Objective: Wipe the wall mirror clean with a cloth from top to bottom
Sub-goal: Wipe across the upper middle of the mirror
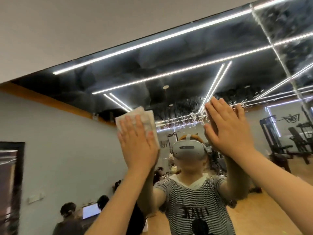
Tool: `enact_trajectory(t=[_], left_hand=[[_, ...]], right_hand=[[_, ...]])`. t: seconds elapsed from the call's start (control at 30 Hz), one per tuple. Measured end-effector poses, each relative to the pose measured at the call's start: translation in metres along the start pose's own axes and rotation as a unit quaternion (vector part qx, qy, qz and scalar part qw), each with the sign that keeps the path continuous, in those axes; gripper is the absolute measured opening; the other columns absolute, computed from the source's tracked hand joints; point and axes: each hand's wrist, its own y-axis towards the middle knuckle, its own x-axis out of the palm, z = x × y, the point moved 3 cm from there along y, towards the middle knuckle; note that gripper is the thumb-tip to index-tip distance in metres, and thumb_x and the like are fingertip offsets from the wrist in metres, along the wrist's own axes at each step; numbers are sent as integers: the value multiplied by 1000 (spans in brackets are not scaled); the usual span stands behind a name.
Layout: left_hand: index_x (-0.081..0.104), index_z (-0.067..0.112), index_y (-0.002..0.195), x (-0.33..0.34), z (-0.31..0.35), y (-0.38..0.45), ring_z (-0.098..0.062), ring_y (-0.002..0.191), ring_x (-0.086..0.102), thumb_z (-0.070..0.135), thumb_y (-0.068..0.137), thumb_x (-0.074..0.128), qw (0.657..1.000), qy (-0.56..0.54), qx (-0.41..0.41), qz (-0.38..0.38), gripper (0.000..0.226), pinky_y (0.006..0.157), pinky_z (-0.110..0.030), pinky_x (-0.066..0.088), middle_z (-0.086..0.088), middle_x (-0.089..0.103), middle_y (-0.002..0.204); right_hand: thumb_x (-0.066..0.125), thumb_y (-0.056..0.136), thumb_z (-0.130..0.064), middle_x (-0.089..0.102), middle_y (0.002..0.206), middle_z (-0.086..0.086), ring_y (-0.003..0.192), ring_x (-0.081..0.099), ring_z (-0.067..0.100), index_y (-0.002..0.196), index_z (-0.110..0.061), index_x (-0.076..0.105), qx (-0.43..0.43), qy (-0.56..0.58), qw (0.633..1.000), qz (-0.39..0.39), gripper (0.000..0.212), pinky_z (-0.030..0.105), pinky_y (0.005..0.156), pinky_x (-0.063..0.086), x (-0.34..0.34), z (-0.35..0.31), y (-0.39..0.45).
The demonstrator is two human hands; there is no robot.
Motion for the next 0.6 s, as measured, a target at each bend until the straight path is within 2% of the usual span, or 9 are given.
enact_trajectory(t=[0.1, 0.17, 0.27, 0.4, 0.47, 0.53, 0.6], left_hand=[[-9, 17, 153, 8, 48, -1, -26, 148, -17, 49, 91, -5, 999, -14, 37, -6, 70, 117, -39, -15, -12, -13, 162], [-3, 16, 155, 10, 53, 1, -26, 148, -14, 49, 92, -2, 999, -8, 36, 0, 71, 118, -40, -12, -12, -9, 162], [0, 16, 155, 11, 49, 0, -25, 149, -12, 48, 93, 1, 999, 1, 40, 4, 70, 118, -39, -12, -11, -7, 163], [6, 15, 155, 11, 50, -2, -24, 150, -5, 44, 96, 8, 999, -5, 43, 13, 67, 119, -37, -9, -10, 2, 163], [14, 14, 155, 9, 49, -3, -26, 150, 2, 43, 96, 13, 999, -16, 45, 20, 66, 120, -36, -5, -11, 10, 162], [22, 13, 154, 7, 50, -3, -28, 149, 9, 43, 94, 16, 998, -30, 44, 26, 66, 120, -38, -1, -12, 18, 160], [27, 12, 152, 7, 51, -4, -29, 148, 14, 42, 94, 18, 998, -31, 44, 31, 66, 119, -39, 3, -13, 22, 159]], right_hand=[[29, 95, -46, 35, 154, 7, 144, 30, 23, 148, -15, 39, -8, -11, 1000, -4, 62, 47, 115, 13, -1, -1, -1], [29, 94, -47, 36, 154, 7, 143, 31, 24, 147, -14, 40, -11, -17, 1000, -3, 63, 48, 115, 12, -3, -2, 0], [31, 93, -46, 42, 150, 9, 140, 37, 26, 144, -12, 45, -19, -20, 1000, -9, 63, 52, 112, 19, -7, -1, 0], [38, 89, -40, 55, 138, 13, 130, 48, 27, 129, -6, 57, -96, -28, 995, -15, 56, 50, 109, 33, -17, 13, -7], [42, 86, -32, 59, 129, 13, 124, 47, 25, 119, -5, 60, -128, -19, 992, -1, 46, 46, 107, 31, -26, 28, -12], [43, 86, -29, 57, 129, 12, 123, 45, 25, 119, -8, 56, -105, -6, 994, 10, 41, 44, 106, 27, -35, 49, -14], [42, 88, -31, 50, 138, 13, 131, 38, 25, 129, -10, 49, -43, -11, 999, 15, 47, 50, 110, 26, -42, 74, -12]])
